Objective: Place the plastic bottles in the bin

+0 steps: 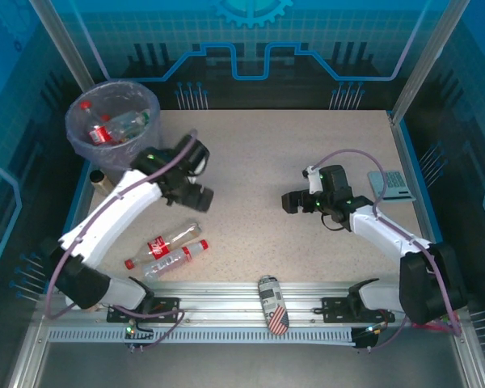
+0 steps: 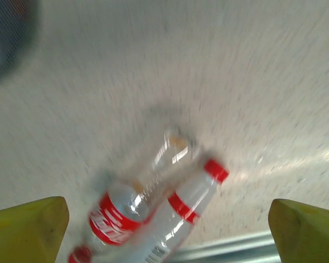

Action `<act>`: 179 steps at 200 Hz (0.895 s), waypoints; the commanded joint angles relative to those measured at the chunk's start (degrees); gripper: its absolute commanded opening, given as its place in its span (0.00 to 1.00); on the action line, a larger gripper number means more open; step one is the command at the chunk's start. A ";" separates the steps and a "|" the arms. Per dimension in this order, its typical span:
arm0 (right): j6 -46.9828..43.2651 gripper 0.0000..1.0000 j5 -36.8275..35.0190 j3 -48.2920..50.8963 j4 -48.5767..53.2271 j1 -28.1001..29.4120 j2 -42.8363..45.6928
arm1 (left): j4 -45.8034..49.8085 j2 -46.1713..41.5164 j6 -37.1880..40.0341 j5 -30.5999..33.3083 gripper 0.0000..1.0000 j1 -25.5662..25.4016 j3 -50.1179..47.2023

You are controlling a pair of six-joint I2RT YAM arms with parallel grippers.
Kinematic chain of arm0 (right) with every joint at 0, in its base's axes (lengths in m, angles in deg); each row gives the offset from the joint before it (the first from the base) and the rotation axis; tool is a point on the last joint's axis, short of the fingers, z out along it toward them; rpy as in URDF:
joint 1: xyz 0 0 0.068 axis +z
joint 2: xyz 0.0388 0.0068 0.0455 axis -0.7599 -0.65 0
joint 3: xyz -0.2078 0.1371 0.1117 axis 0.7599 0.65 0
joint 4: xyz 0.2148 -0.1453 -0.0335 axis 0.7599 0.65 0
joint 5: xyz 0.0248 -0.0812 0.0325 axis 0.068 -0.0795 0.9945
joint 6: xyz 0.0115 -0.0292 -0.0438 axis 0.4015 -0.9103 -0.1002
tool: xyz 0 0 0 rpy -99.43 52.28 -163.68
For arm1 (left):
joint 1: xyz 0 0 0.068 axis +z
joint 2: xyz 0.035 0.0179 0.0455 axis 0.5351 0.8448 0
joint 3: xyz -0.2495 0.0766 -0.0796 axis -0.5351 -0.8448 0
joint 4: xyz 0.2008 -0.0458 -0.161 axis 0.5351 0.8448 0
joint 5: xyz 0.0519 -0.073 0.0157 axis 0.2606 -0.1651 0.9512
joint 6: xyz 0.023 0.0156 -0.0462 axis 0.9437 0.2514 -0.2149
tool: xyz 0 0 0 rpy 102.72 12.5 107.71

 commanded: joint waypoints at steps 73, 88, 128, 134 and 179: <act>0.51 1.00 1.67 -1.63 -1.73 -0.31 -0.70 | 1.11 5.27 -8.31 -2.56 0.99 5.28 -12.29; 0.33 1.00 1.39 -1.44 -1.54 -0.35 -0.53 | 0.36 7.08 -8.18 -3.68 0.99 6.91 -12.44; -0.46 1.00 1.30 -1.53 -1.09 -0.90 -0.84 | -1.95 11.73 -8.02 -6.93 0.99 8.08 -13.31; -0.46 1.00 1.30 -1.51 -1.09 -0.96 -0.89 | -2.17 12.28 -8.02 -7.48 0.99 8.06 -13.56; -0.62 1.00 1.72 -1.83 -1.75 -1.76 -1.98 | -4.03 17.06 -7.80 -10.49 0.98 7.98 -14.39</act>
